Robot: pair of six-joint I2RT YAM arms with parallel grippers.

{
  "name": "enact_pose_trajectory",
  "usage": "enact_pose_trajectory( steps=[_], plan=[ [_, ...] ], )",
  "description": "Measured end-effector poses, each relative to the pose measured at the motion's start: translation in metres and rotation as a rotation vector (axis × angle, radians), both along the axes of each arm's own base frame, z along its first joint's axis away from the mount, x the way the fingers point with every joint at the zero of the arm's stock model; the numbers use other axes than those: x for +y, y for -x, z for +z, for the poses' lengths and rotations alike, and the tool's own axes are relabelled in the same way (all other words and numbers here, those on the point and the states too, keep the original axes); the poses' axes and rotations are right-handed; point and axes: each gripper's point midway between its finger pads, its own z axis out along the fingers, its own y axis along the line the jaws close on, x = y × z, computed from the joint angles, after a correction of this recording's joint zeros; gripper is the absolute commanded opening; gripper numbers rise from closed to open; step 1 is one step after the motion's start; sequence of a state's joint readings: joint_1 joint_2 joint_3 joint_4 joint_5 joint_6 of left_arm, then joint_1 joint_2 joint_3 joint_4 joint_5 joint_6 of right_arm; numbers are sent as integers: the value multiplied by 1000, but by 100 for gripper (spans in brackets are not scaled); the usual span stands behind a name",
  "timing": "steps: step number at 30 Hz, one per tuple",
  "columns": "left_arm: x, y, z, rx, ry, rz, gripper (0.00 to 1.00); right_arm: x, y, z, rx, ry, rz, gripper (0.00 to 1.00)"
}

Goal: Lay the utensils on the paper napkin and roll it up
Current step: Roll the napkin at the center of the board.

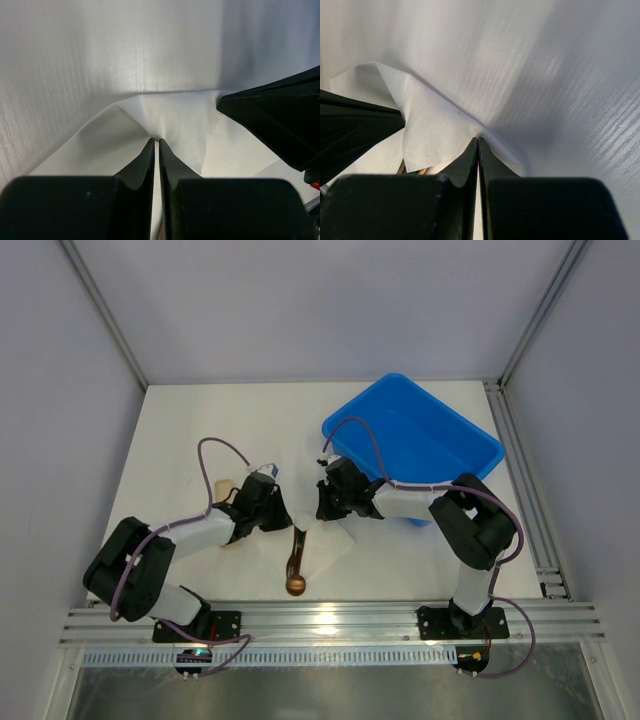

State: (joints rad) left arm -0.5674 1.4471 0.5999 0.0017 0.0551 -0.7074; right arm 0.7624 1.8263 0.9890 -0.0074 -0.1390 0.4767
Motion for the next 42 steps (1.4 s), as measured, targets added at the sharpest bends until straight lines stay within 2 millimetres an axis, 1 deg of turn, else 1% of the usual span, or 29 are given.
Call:
enact_pose_trajectory(
  steps=[3, 8, 10, 13, 14, 15, 21, 23, 25, 31, 33, 38, 40, 42],
  plan=[
    [-1, -1, 8, -12, 7, 2, 9, 0, 0, 0, 0, 0, 0, 4],
    [-6, -9, 29, -58, 54, 18, 11, 0, 0, 0, 0, -1, 0, 4],
    [-8, -12, 33, -68, 73, 29, 10, 0, 0, 0, 1, -1, 0, 4],
    [-12, -15, 37, -92, 118, 56, 6, 0, 0, 0, 1, -2, 1, 4],
    [-11, -15, 35, -97, 134, 69, 1, 0, 0, 0, 1, -2, 1, 4],
    [-10, -13, 32, -97, 148, 84, 0, 0, 0, 0, 1, -2, 1, 4],
    [3, 6, -1, -49, 196, 188, 0, 0, 0, 0, 2, -3, 2, 4],
    [5, 7, -5, -52, 218, 220, 0, 1, 0, 0, 2, -4, 2, 4],
    [5, 5, -3, -71, 248, 240, 0, 1, 0, 0, 2, -4, 2, 4],
    [4, 1, 9, -149, 323, 264, 0, 1, 0, 0, 2, -4, 2, 4],
    [2, 1, 19, -183, 346, 259, 0, 1, 0, 0, 2, -4, 2, 4],
    [0, -4, 55, -291, 403, 261, 0, 1, 0, 0, 2, -5, 3, 4],
    [1, -7, 62, -309, 407, 269, 0, 1, 0, 0, 1, -5, 3, 4],
    [0, -9, 62, -309, 404, 271, 0, 1, 0, 0, 2, -5, 3, 4]
  ],
)
